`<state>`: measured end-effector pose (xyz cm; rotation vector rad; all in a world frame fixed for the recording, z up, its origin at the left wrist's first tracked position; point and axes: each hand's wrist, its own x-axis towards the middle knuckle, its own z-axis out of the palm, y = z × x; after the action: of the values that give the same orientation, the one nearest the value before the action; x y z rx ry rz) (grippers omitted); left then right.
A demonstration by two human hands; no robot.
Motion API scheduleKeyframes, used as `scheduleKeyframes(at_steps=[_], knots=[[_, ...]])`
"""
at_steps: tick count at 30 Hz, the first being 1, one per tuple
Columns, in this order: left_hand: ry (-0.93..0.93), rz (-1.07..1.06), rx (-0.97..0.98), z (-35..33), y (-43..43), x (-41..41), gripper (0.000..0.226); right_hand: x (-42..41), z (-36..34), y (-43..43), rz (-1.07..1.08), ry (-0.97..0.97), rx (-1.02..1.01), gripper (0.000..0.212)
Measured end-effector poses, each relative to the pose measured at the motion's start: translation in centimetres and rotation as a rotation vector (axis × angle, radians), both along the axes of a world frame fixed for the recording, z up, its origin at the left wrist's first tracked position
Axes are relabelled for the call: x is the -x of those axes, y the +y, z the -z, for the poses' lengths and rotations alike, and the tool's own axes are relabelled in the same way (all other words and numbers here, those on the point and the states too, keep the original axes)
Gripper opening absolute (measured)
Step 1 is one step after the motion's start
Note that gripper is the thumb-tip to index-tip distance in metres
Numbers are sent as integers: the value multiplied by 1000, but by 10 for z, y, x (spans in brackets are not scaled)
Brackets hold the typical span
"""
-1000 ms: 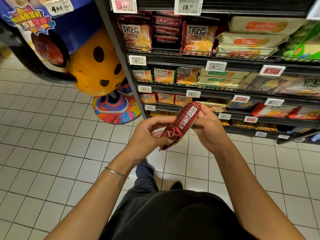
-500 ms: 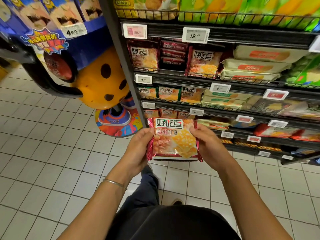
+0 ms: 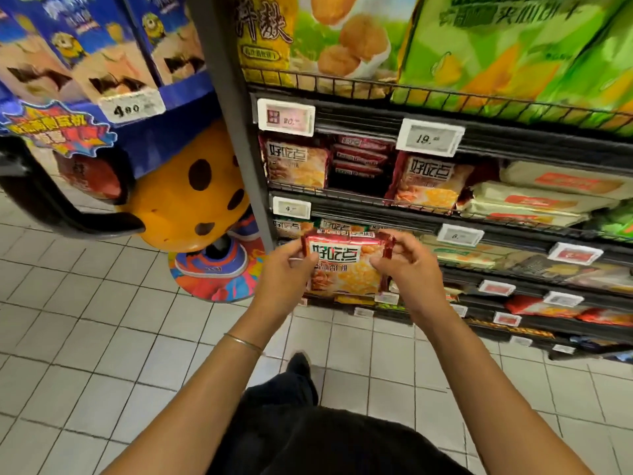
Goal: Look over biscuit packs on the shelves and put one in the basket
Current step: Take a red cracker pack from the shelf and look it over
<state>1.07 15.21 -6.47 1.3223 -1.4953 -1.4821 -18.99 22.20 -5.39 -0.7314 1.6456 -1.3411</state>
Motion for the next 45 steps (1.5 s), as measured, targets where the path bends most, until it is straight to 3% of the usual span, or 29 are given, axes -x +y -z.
scheduleKeyframes(at_steps=[3,6,12,16,19,22,25,29,34,40,45], knots=[[6,51,40,-11,-42,17,24,4,-11,-32,131,91,18,42],[28,66,47,-19,-75,31,31,8,-18,-53,260,-6,76,38],[141,80,136,-26,-112,50,16,15,-27,-72,435,-41,213,19],[188,107,139,-28,-126,61,20,23,-29,-85,472,-54,246,9],[-21,90,217,-27,-135,67,29,25,-31,-101,454,-36,212,7],[-551,-74,644,-22,-140,65,31,30,-28,-120,466,-17,135,6],[-776,-137,887,-21,-147,65,30,35,-21,-134,491,-54,29,7],[-863,-40,950,-16,-156,69,29,40,-14,-145,488,84,-116,17],[-827,61,1017,-11,-157,74,11,50,-16,-146,456,33,-136,32],[-947,49,935,-27,-162,85,51,61,-16,-142,369,46,-121,45],[-1029,-2,840,-30,-160,91,42,63,-18,-146,337,42,-40,48]])
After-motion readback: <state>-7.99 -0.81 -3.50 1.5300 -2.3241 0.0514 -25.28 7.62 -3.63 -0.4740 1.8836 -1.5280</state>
